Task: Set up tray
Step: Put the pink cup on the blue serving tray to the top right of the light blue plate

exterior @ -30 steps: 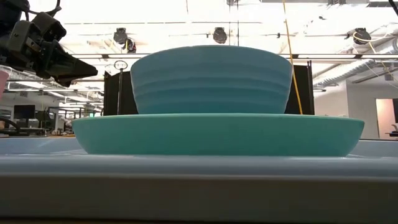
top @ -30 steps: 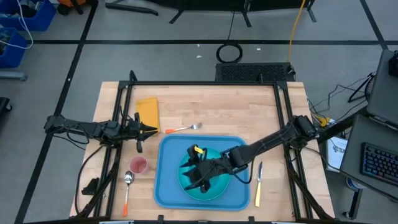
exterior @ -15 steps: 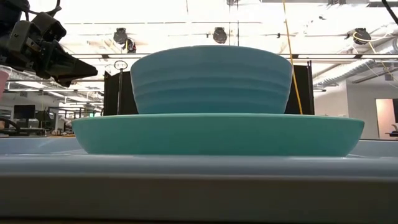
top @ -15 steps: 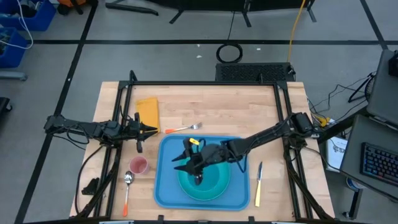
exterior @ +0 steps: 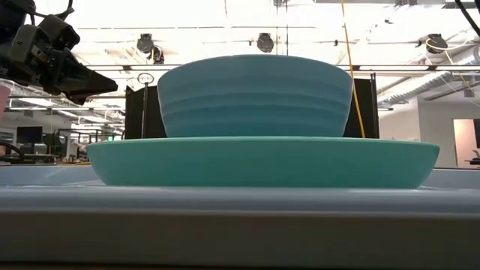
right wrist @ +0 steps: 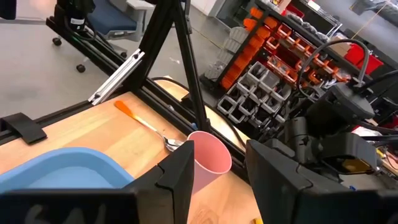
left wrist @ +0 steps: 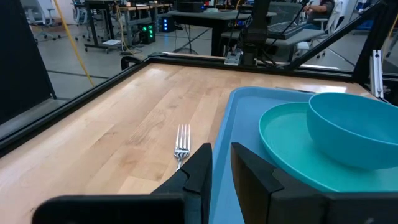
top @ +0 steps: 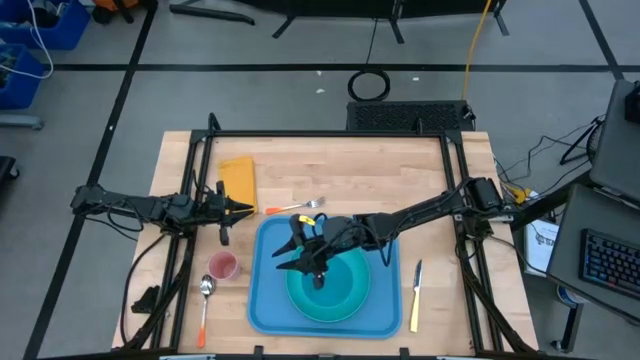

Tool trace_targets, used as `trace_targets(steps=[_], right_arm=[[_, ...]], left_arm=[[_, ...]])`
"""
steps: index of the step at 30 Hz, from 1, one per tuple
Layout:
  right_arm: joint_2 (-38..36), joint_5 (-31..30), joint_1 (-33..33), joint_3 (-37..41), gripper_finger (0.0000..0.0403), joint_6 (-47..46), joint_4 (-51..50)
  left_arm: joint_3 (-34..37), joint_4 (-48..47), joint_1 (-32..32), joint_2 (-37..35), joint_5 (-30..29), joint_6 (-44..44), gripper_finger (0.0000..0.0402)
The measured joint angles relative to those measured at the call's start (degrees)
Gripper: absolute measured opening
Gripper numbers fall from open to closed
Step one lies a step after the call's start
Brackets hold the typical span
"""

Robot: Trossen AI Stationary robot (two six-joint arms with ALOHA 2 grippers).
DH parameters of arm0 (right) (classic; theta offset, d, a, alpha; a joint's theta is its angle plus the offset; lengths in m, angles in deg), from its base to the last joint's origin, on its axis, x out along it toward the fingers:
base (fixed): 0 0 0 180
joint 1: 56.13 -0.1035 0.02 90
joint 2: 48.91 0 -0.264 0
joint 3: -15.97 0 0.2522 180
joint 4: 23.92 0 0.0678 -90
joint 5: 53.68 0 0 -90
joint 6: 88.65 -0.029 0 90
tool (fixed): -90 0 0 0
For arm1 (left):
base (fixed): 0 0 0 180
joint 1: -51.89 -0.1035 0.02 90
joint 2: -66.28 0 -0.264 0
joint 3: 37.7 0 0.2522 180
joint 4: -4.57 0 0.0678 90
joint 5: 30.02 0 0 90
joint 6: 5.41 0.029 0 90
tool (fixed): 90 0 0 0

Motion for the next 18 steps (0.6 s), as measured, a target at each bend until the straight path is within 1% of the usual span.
trace_targets(steps=[5,14,18], right_arm=[[0.00,0.41,0.35,0.00,0.0137,0.25,-0.53],[0.00,4.28,2.78,-1.33,0.0137,-0.18,-2.96],[0.00,4.38,2.93,-2.22,0.0137,0.01,-4.13]], left_arm=[[-0.01,0.02,0.00,0.00,0.00,0.00,0.0063],[0.00,0.02,0.00,0.00,0.00,0.00,0.0063],[-0.01,0.02,0.00,0.00,0.00,0.00,0.0063]])
